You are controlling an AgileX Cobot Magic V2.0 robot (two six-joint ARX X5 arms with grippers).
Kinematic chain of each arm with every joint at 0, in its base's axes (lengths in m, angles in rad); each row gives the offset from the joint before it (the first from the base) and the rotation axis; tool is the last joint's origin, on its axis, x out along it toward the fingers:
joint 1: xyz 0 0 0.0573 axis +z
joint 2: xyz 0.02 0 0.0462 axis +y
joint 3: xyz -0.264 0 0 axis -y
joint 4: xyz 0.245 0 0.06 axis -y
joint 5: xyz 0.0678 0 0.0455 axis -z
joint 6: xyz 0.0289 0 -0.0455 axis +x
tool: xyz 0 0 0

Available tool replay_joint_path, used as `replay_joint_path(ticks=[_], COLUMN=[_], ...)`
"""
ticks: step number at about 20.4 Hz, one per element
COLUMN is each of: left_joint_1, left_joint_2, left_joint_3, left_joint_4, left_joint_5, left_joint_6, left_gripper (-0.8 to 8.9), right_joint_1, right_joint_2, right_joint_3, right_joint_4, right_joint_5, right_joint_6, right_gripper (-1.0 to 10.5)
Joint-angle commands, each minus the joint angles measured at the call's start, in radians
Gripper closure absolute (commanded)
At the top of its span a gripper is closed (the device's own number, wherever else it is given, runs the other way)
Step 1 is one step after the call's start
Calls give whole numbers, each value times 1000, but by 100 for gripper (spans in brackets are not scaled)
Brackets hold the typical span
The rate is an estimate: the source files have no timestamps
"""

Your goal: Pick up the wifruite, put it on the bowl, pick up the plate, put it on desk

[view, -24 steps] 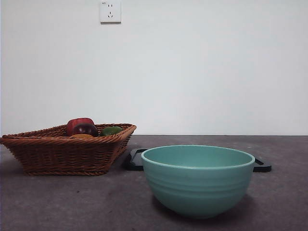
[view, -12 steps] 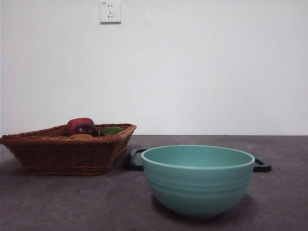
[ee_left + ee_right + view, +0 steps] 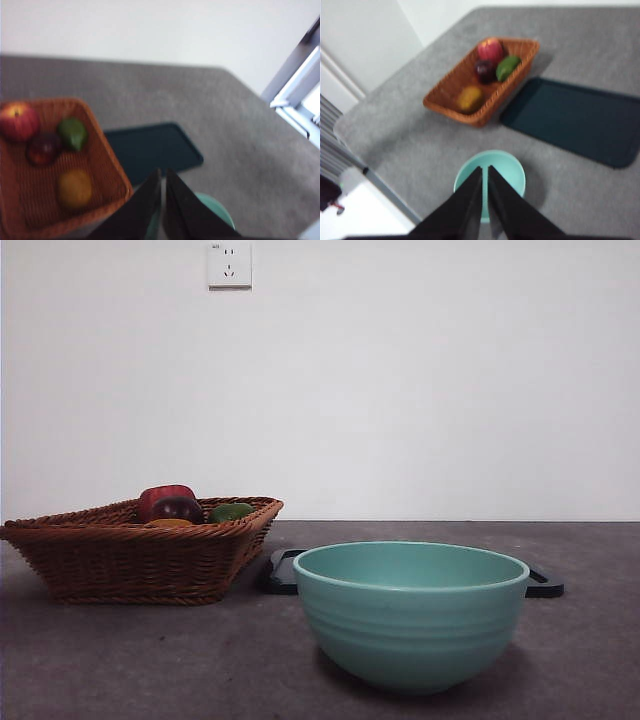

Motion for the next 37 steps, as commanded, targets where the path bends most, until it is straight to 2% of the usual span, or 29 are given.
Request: replay_joint_path(ticks=[1,7,13,15,19,22,32,37], left_joint_1=[-7,-7,-7,-7,-7,-7,-7,-6], left_joint_2=[26,47,47,47,47,47,51,170], left_joint_3=[21,21,21,21,21,21,21,68], left_joint_4=[-32,-104,-122,-122,-119,-115,-118,-198], left_joint_5=[13,98,100,100,100,100,99,69], left_joint_6=[8,57,84,84,84,84,72,73], left_gripper=[798,798,763,662,325,193,189,192], right_joint_1=[5,5,5,5,5,5,5,5], right_joint_2=[3,2,2,2,2,2,2,2], right_joint_3=[15,15,15,15,15,15,15,15], right_joint_4=[-24,-22,-19,-19,-18,-18,-18,-18], right_joint_5=[-5,-20,-19,-19,-18,-18,-16,-20], right_joint_6=[-39,-39,-42,-48,-47,-47,-47,-40], right_gripper=[937,937,922,827,480,378,378,378])
